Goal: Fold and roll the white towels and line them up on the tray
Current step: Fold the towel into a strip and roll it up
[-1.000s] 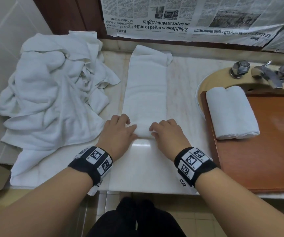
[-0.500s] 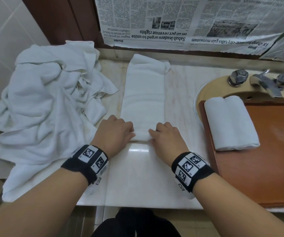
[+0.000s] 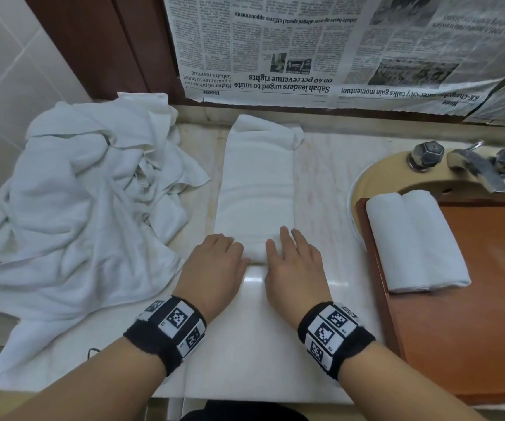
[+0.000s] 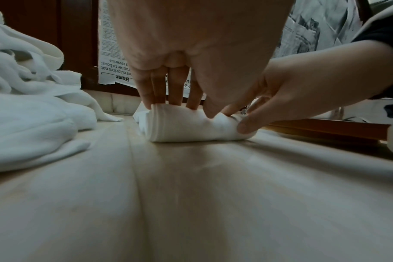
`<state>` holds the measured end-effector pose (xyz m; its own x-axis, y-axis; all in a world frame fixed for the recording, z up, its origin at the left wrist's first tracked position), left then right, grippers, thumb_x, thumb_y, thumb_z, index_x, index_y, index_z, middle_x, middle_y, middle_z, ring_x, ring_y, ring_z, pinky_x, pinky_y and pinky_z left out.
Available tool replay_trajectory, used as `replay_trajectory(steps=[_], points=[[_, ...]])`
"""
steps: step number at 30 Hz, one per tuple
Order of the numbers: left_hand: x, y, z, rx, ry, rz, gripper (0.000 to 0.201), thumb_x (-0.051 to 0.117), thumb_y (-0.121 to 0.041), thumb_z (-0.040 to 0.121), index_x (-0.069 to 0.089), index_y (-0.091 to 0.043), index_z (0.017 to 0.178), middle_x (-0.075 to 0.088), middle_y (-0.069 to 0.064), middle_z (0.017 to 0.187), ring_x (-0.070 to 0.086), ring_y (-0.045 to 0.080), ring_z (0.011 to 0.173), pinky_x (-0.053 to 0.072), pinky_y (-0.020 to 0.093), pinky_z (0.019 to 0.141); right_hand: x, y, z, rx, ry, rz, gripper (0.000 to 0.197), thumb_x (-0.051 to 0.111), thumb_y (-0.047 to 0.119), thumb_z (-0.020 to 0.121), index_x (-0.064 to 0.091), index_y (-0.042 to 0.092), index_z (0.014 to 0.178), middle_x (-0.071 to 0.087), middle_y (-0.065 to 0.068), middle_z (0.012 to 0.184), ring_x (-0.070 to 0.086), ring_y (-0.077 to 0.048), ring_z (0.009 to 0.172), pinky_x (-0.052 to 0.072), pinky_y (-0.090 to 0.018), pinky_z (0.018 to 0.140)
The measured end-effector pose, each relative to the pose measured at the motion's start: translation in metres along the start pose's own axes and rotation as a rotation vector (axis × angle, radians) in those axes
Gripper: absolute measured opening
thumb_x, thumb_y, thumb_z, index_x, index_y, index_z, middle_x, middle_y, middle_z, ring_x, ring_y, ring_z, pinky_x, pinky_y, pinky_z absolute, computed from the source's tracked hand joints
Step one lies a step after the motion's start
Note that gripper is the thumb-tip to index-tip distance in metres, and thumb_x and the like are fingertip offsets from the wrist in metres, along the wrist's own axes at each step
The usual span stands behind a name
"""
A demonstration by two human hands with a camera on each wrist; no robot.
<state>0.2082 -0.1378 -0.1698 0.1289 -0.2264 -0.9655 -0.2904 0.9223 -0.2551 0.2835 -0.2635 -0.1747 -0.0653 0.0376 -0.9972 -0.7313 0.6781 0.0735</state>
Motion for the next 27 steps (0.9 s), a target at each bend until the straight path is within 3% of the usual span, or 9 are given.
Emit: replay_trajectory(steps=[2,5,11,13,16,19,21,24,27], points=[[0.003,0.001,0.002,-0.004,0.062,0.058,0.033,0.082,-0.035,0.081,0.072,-0.010,0.100,0.073,0.011,0.104,0.066,0.040,0.109,0.060,0.048,0.080,0.001,-0.003,0.006,0.008,-0.006,-0.033,0.056,0.074,0.015,0.070,0.064,0.013,0.125,0.057,-0.016,0.131,0.051,-0.037,0.124,0.044,-0.047,0.093],[0.006,0.001,0.008,-0.004,0.094,0.110,0.057,0.093,-0.033,0.066,0.072,-0.009,0.113,0.072,0.014,0.116,0.064,0.042,0.117,0.057,0.051,0.084,-0.007,-0.005,0.017,-0.018,-0.063,-0.065,0.045,0.074,0.009,0.068,0.068,0.014,0.112,0.056,-0.008,0.103,0.051,-0.030,0.095,0.041,-0.040,0.075],[-0.005,0.007,0.030,0.046,0.034,0.120,0.044,0.089,-0.035,0.071,0.074,-0.015,0.107,0.060,0.009,0.105,0.053,0.032,0.092,0.046,0.039,0.068,-0.008,-0.013,0.033,-0.118,-0.081,-0.030,0.033,0.078,0.007,0.065,0.066,0.017,0.094,0.057,0.001,0.083,0.052,-0.024,0.079,0.041,-0.034,0.066],[-0.003,0.011,0.038,0.112,0.060,0.133,0.042,0.085,-0.037,0.077,0.072,-0.013,0.108,0.056,0.006,0.097,0.051,0.028,0.082,0.040,0.035,0.063,-0.007,-0.016,0.034,-0.132,-0.090,-0.005,0.035,0.078,0.006,0.068,0.063,0.017,0.098,0.057,0.001,0.081,0.052,-0.024,0.076,0.041,-0.035,0.065],[-0.001,0.018,0.051,0.139,0.130,0.086,0.036,0.073,-0.037,0.091,0.070,-0.009,0.112,0.059,0.008,0.100,0.054,0.030,0.086,0.049,0.040,0.067,-0.005,-0.019,0.037,-0.146,-0.092,-0.017,0.032,0.075,0.006,0.073,0.065,0.016,0.101,0.061,0.000,0.083,0.055,-0.027,0.079,0.043,-0.036,0.067],[-0.006,0.025,0.060,0.054,0.195,-0.028,0.037,0.058,-0.040,0.101,0.063,-0.014,0.126,0.064,0.007,0.115,0.057,0.029,0.104,0.047,0.041,0.088,-0.007,-0.018,0.041,-0.116,-0.092,-0.040,0.044,0.069,0.005,0.073,0.067,0.010,0.117,0.067,-0.010,0.108,0.059,-0.034,0.100,0.048,-0.041,0.081],[-0.012,0.028,0.064,-0.011,0.160,-0.107,0.034,0.058,-0.042,0.101,0.058,-0.018,0.126,0.066,0.005,0.107,0.060,0.028,0.101,0.044,0.036,0.084,-0.011,-0.017,0.044,-0.082,-0.094,-0.046,0.050,0.069,0.013,0.073,0.065,0.008,0.122,0.061,-0.015,0.123,0.056,-0.036,0.111,0.046,-0.045,0.088],[-0.013,0.026,0.065,-0.042,0.112,-0.109,0.026,0.060,-0.039,0.100,0.062,-0.016,0.112,0.070,0.005,0.094,0.060,0.030,0.099,0.048,0.041,0.081,-0.011,-0.017,0.053,-0.096,-0.095,-0.057,0.049,0.075,0.015,0.070,0.067,0.008,0.118,0.058,-0.010,0.107,0.053,-0.031,0.096,0.043,-0.041,0.077],[-0.011,0.020,0.058,-0.050,0.030,-0.048,0.015,0.069,-0.028,0.093,0.071,-0.014,0.099,0.070,0.005,0.100,0.058,0.035,0.100,0.053,0.046,0.074,-0.007,-0.022,0.063,-0.156,-0.088,-0.026,0.052,0.084,0.008,0.061,0.070,0.008,0.111,0.058,-0.005,0.094,0.054,-0.026,0.081,0.044,-0.035,0.070]])
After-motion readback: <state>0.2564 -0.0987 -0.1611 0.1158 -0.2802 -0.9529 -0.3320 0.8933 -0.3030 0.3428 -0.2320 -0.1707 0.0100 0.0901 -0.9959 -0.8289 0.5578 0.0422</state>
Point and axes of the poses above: each hand's wrist, its own z-axis towards the middle knuckle, its own x-axis out of the palm, y = z × x, the point moved 7 cm from there along z, towards the middle knuckle
